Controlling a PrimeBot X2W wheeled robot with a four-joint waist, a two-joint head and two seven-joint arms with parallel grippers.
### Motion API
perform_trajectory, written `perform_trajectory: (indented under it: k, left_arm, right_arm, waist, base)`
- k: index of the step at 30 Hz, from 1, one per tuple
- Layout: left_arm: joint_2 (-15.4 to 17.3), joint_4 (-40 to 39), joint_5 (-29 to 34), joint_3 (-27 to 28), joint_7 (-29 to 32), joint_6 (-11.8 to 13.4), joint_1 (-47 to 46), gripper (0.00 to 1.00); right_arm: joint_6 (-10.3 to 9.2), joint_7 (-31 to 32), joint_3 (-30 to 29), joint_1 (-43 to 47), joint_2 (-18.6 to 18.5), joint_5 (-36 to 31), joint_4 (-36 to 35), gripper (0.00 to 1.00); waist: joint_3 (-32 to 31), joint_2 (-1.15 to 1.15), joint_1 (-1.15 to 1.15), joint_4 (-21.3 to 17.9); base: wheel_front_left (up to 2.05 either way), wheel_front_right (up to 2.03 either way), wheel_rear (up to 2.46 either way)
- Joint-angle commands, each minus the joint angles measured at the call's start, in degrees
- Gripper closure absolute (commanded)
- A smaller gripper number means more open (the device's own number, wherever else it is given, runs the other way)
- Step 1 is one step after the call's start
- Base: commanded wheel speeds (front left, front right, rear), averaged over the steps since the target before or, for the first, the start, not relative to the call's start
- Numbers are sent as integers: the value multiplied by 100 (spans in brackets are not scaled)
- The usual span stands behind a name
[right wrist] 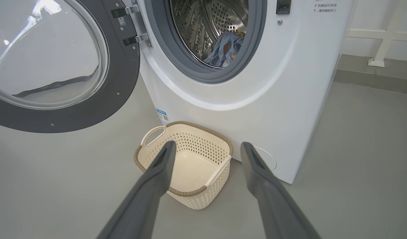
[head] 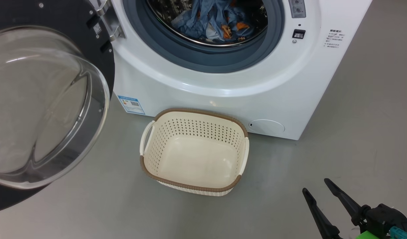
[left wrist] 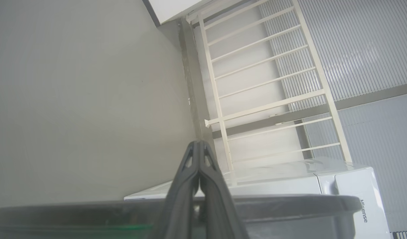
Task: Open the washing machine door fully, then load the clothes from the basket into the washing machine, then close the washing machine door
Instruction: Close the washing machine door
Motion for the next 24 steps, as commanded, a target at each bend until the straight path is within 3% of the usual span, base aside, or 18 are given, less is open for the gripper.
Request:
perform_trajectory:
  k: [1, 15, 24]
  left_arm:
    - [326, -182, -93, 77, 158, -50, 92, 100]
    - [50, -285, -602, 65, 1269, 195, 216, 100]
    - [-166, -687, -908, -25, 2204, 599, 447, 100]
  right_arm:
    - [16, -28, 82, 93, -129, 14, -148, 0]
    - [16, -28, 81, 153, -263, 25, -138, 0]
    - [16, -28, 91, 170, -201, 8, -137, 0]
  waist:
    - [-1, 0, 0, 0]
    - [-69, 0, 0, 84]
    - [-100, 0, 0, 134]
  base:
    - [0, 0, 0]
    - [0, 0, 0]
    - [0, 0, 0]
